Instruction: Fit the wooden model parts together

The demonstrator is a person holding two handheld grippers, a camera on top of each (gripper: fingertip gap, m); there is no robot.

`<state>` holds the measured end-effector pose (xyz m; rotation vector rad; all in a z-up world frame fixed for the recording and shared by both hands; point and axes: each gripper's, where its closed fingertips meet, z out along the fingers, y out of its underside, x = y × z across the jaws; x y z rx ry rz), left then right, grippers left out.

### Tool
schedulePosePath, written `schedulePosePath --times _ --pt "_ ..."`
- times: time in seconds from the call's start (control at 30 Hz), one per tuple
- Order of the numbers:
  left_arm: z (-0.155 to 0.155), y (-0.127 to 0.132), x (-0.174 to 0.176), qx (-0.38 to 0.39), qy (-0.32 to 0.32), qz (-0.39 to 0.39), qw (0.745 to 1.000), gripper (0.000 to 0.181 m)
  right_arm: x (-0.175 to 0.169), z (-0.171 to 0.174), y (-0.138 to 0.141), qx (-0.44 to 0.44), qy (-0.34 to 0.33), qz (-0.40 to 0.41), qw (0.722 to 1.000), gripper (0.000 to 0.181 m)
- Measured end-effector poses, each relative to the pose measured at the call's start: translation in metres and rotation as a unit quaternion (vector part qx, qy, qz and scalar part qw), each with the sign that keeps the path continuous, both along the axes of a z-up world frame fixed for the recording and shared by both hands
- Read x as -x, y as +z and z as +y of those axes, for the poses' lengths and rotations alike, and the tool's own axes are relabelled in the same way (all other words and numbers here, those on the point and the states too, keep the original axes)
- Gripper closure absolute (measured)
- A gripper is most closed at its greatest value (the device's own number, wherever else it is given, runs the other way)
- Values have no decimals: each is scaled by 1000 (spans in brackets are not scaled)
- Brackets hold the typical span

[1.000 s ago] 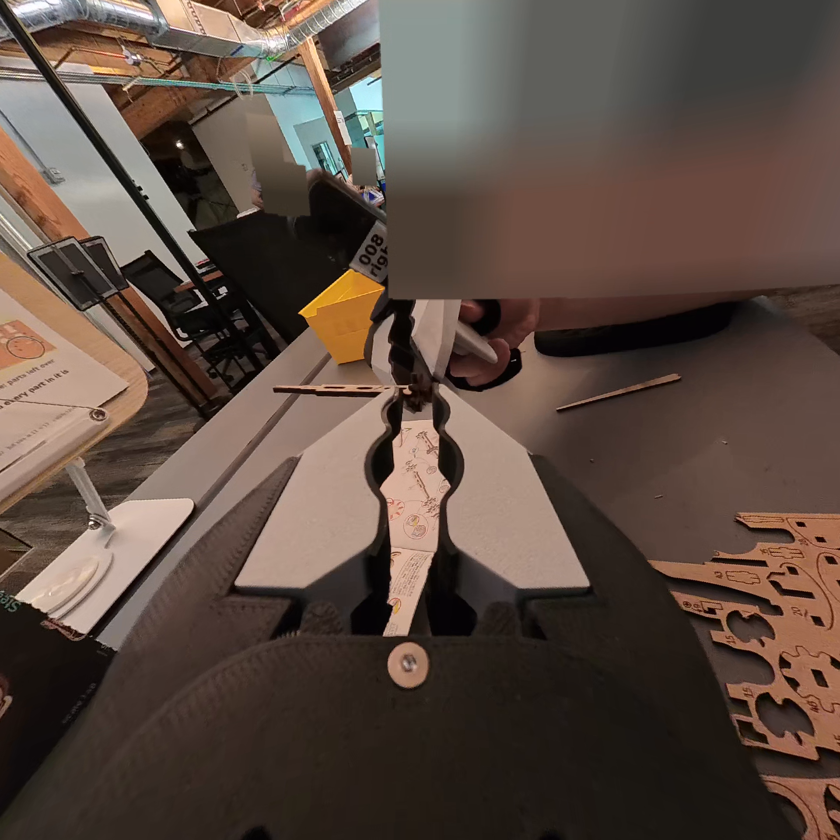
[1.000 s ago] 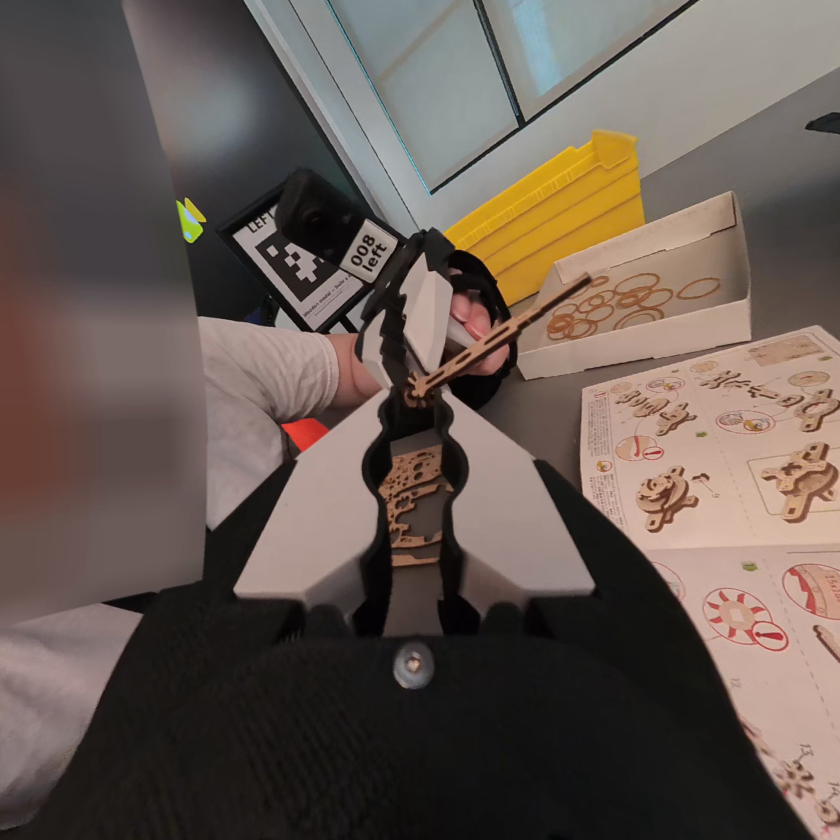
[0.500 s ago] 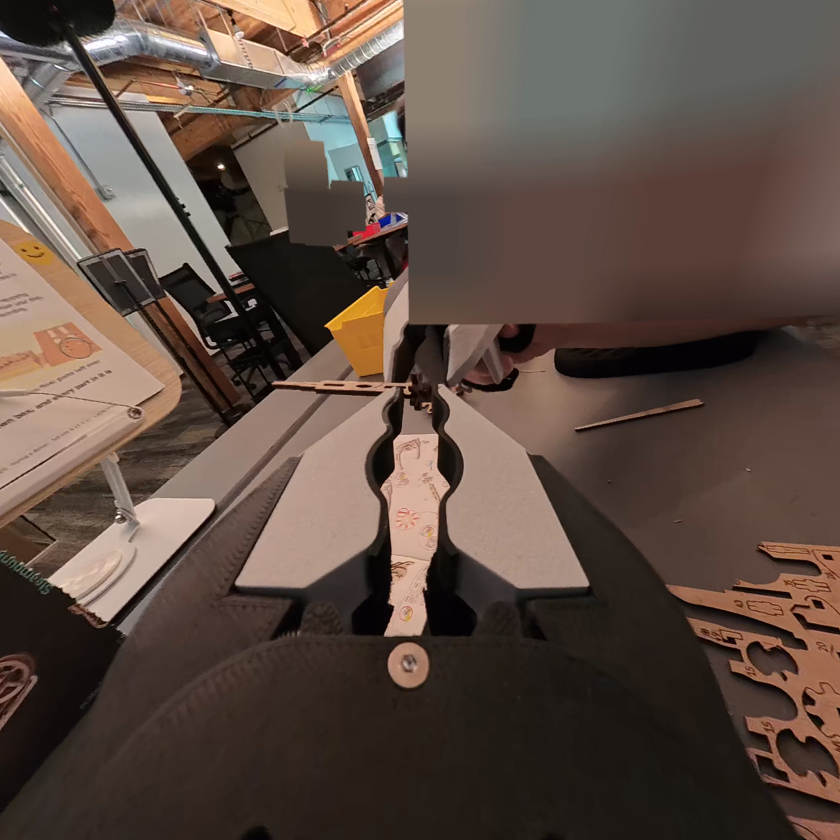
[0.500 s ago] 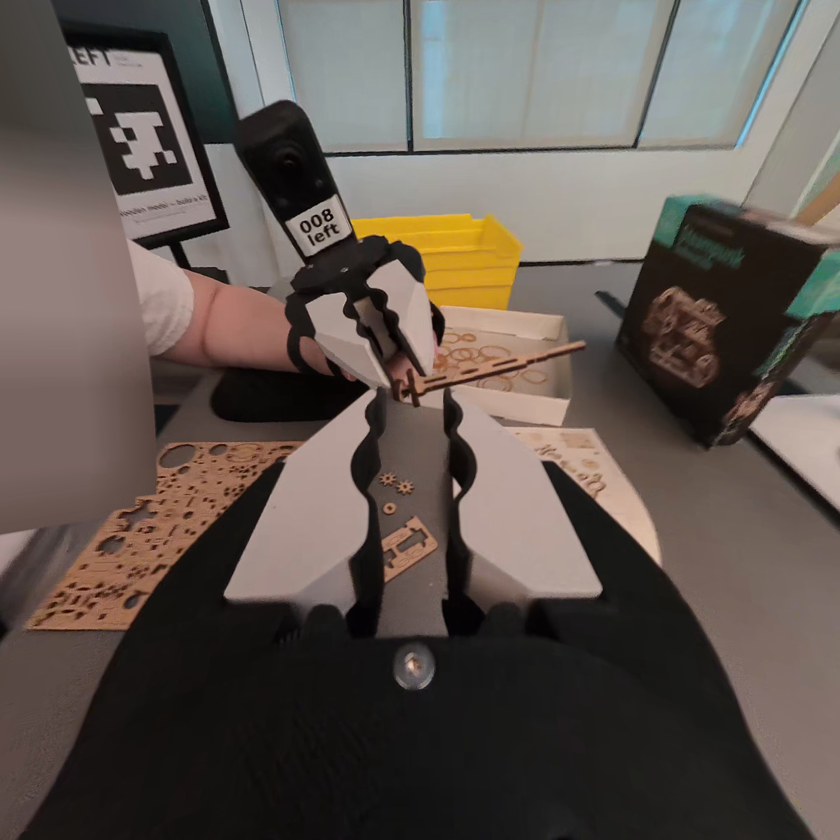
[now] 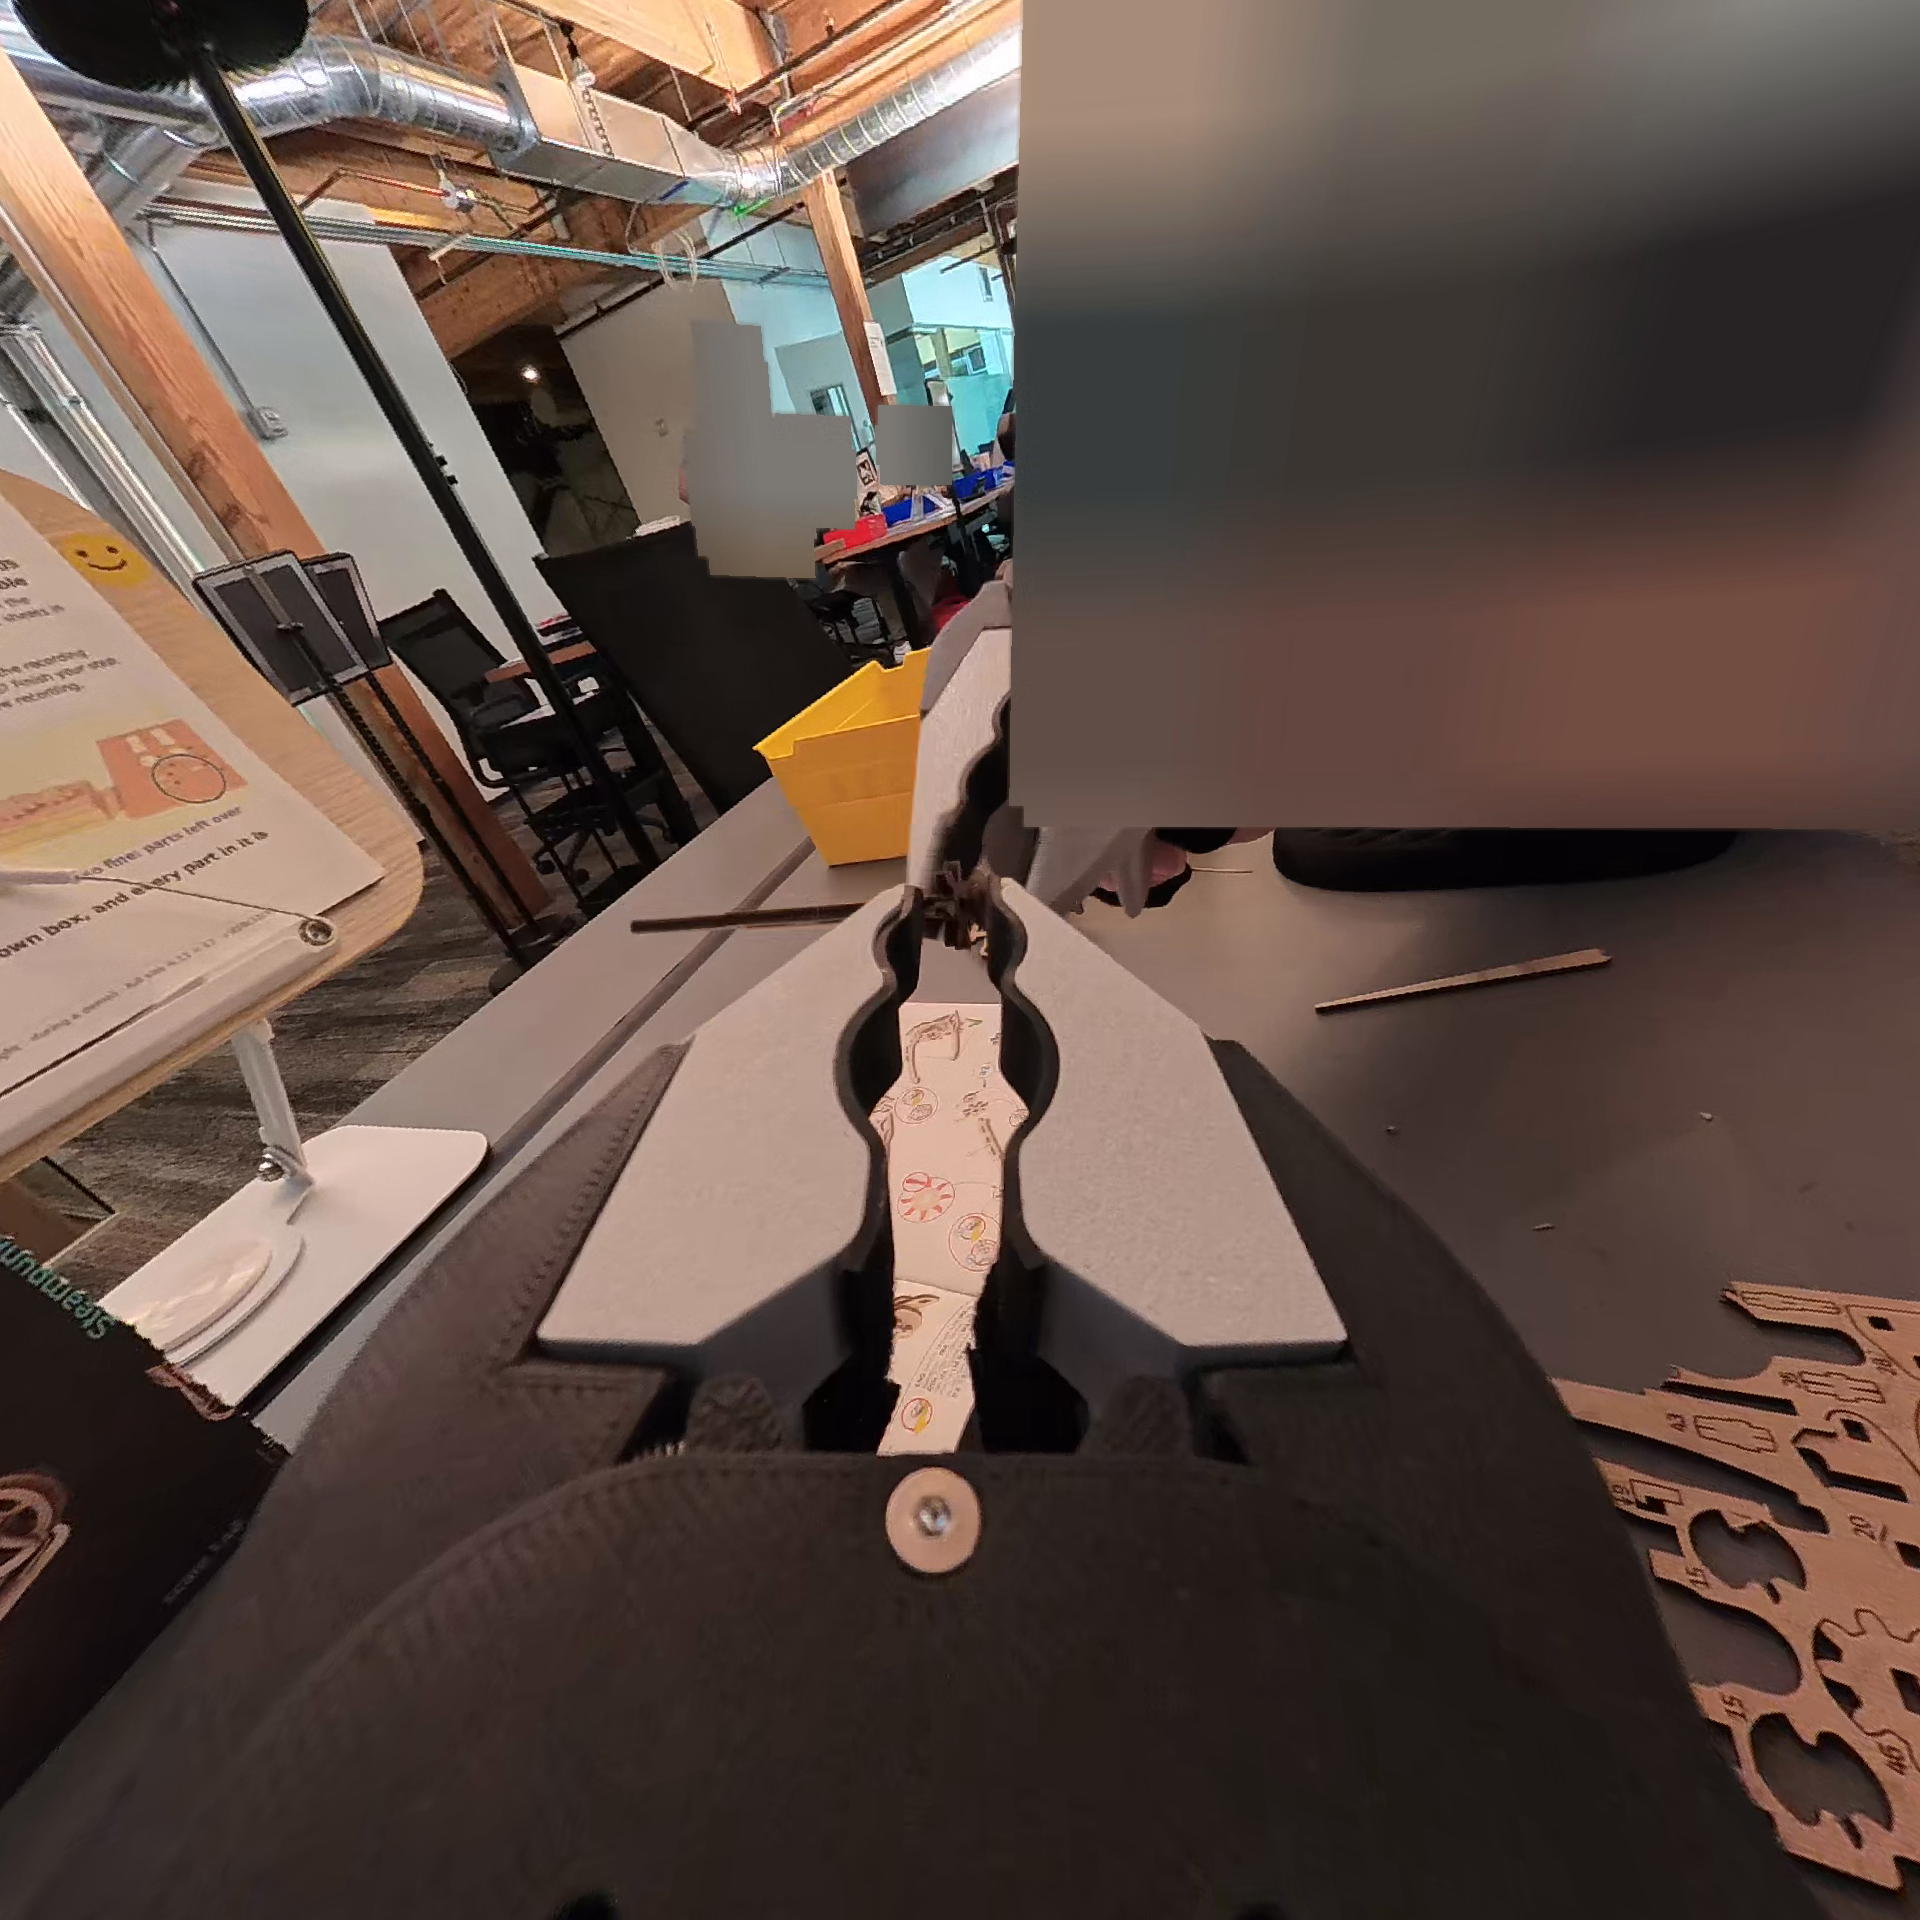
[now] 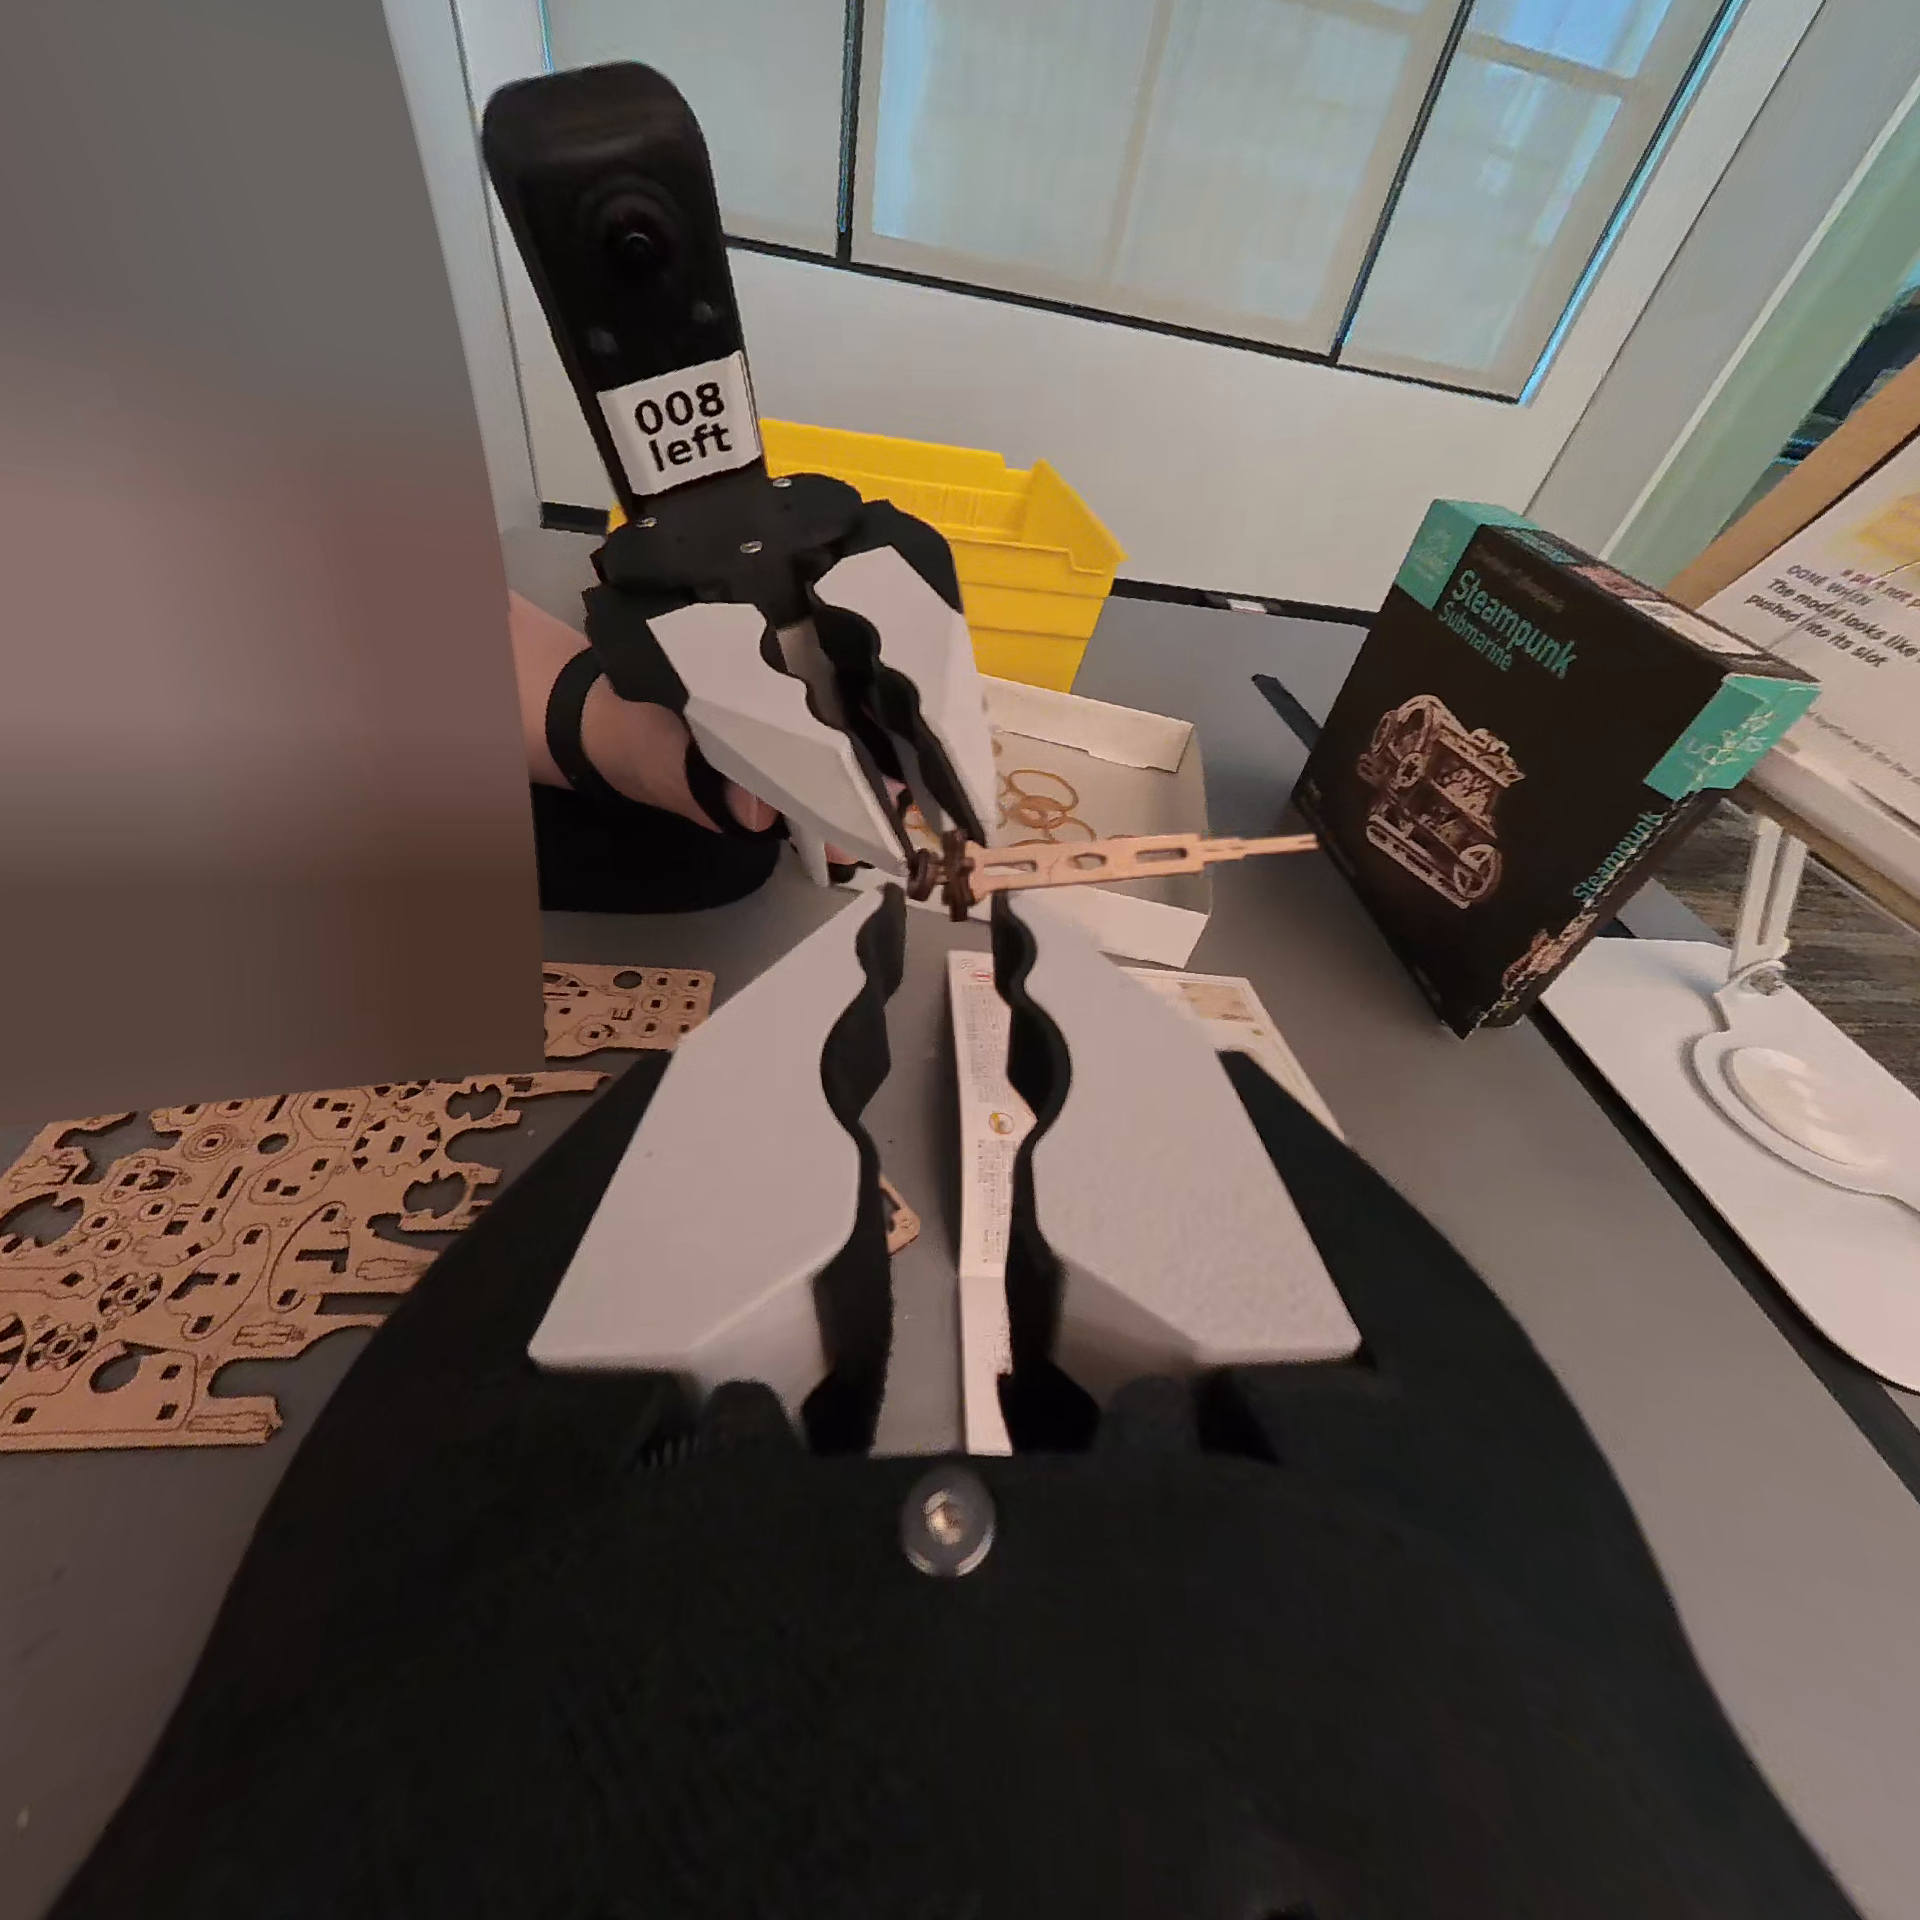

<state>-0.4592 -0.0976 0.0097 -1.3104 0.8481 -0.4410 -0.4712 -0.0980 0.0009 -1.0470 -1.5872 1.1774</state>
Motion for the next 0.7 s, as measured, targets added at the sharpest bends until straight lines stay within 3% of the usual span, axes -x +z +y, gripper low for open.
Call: schedulePosePath --times 0.3,0.7 --pt "0 1 1 7 -5 -13 1000 172 -2 0 7 65 17 6 998 169" --pt "-6 4 -6 10 -23 -20 999 173 -1 -8 0 19 24 -9 999 169"
